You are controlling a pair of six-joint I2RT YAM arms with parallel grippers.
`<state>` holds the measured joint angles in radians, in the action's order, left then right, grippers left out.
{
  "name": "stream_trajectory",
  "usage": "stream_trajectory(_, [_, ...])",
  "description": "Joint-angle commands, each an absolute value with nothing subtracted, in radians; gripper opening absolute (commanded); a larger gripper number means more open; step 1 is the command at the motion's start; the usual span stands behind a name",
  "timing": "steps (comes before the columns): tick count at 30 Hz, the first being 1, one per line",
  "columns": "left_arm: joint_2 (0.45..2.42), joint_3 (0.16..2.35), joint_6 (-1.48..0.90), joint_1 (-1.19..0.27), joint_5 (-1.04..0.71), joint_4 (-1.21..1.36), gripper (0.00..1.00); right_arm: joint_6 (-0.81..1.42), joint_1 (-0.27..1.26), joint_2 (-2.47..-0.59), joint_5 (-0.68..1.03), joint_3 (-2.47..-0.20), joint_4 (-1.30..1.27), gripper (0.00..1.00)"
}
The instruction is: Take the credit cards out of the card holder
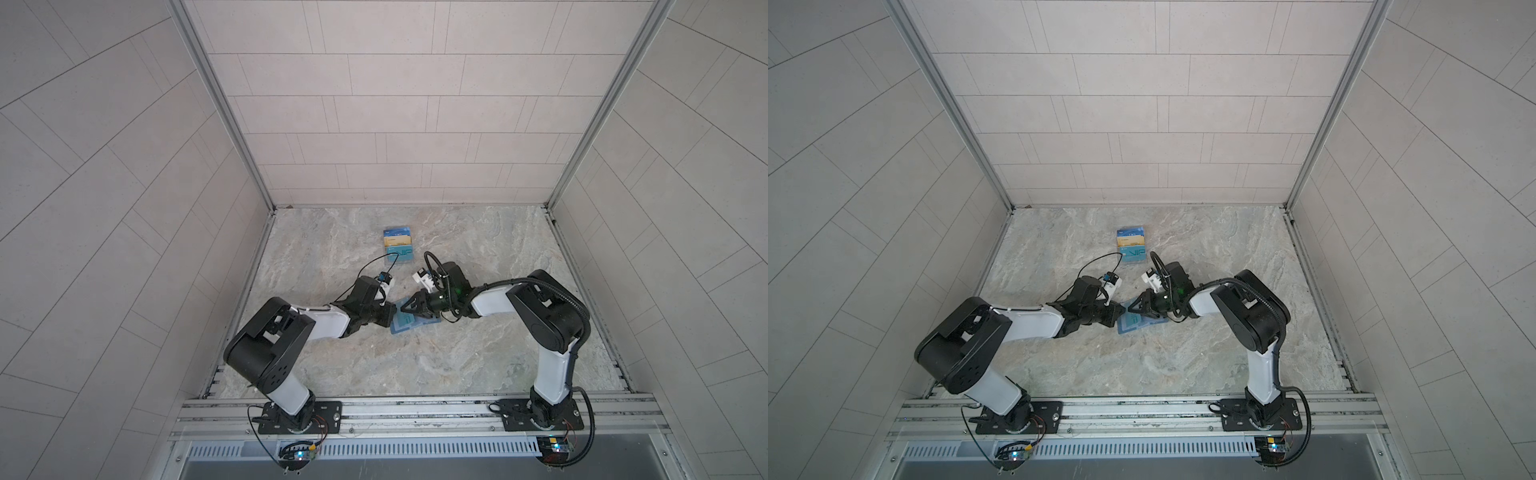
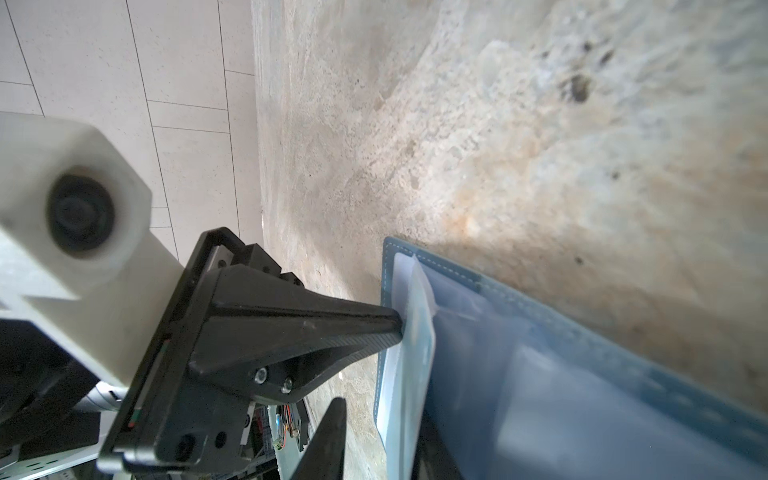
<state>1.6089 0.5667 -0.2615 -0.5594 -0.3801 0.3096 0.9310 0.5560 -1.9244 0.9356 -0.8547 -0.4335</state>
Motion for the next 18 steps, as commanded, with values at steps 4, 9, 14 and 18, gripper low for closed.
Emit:
stream_trajectory(4, [1.603,0.518,-0.262,-0.569,-0.379,0.205,0.00,0.924,0.575,-1.973,0.948,-0.893,-0.381,0.30])
stream_trajectory(9, [1.569,0.530,-0.261,-0.569,-0.362,0.199,0.00,0.944,0.575,-1.996,0.934,-0.886,-0.389,0.28])
stream_trajectory(14, [1.556,0.562,-0.250,-0.569,-0.356,0.192,0.00,0.962,0.577,-2.002,0.933,-0.873,-0.417,0.26])
stream_trajectory(18, [1.565,0.579,-0.240,-0.569,-0.366,0.199,0.00,0.962,0.576,-2.003,0.933,-0.871,-0.420,0.26])
